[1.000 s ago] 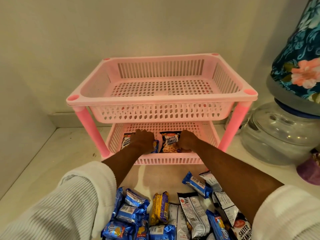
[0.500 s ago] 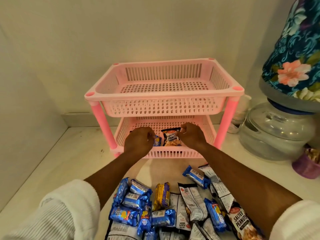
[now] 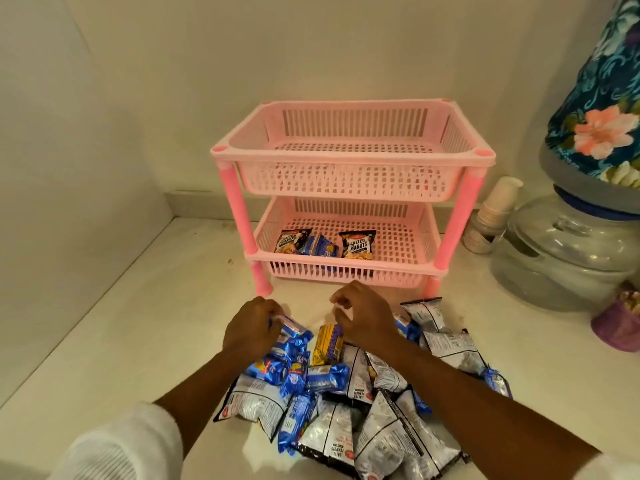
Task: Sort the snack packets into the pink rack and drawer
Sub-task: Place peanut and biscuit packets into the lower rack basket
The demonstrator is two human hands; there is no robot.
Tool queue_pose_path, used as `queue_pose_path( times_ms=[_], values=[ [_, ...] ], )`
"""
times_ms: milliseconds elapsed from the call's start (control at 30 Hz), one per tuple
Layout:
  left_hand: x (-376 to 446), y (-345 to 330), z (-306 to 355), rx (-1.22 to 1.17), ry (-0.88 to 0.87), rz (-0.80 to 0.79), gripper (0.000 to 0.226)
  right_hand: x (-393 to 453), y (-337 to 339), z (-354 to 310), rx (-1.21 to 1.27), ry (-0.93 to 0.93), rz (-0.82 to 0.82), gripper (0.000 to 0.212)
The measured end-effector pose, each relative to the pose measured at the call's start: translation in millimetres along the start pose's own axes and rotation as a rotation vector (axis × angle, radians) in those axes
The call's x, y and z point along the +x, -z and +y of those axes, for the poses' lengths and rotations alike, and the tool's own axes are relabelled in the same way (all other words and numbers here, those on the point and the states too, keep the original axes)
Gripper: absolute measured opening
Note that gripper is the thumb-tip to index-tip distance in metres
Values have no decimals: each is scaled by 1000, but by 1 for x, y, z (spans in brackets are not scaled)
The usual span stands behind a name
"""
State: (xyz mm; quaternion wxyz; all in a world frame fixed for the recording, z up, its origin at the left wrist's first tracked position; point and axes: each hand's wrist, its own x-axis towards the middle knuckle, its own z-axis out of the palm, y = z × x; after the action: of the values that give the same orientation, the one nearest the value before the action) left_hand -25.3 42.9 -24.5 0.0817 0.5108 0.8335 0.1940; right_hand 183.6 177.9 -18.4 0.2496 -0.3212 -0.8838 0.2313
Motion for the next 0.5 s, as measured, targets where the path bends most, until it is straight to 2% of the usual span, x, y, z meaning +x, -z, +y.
queue_pose_path(
  times_ms=[100,167,300,433,500],
  values=[
    [-13,-10,-22,149,119,-56,38,-11,-25,-5,-55,-80,-188,27],
    [-18,-12,-33,141,198,-78,50,-16,-39,-8,-100,-141,-250,35],
    [-14,-12,-56,24,242,-161,61,-21,-58,-14,-250,-159,-274,46],
    [0,-8,-72,-108,222,-244,64,-8,-70,-26,-368,-181,-225,44],
    [6,-9,-77,-161,228,-245,65,4,-80,-36,-377,-189,-251,45]
  ],
)
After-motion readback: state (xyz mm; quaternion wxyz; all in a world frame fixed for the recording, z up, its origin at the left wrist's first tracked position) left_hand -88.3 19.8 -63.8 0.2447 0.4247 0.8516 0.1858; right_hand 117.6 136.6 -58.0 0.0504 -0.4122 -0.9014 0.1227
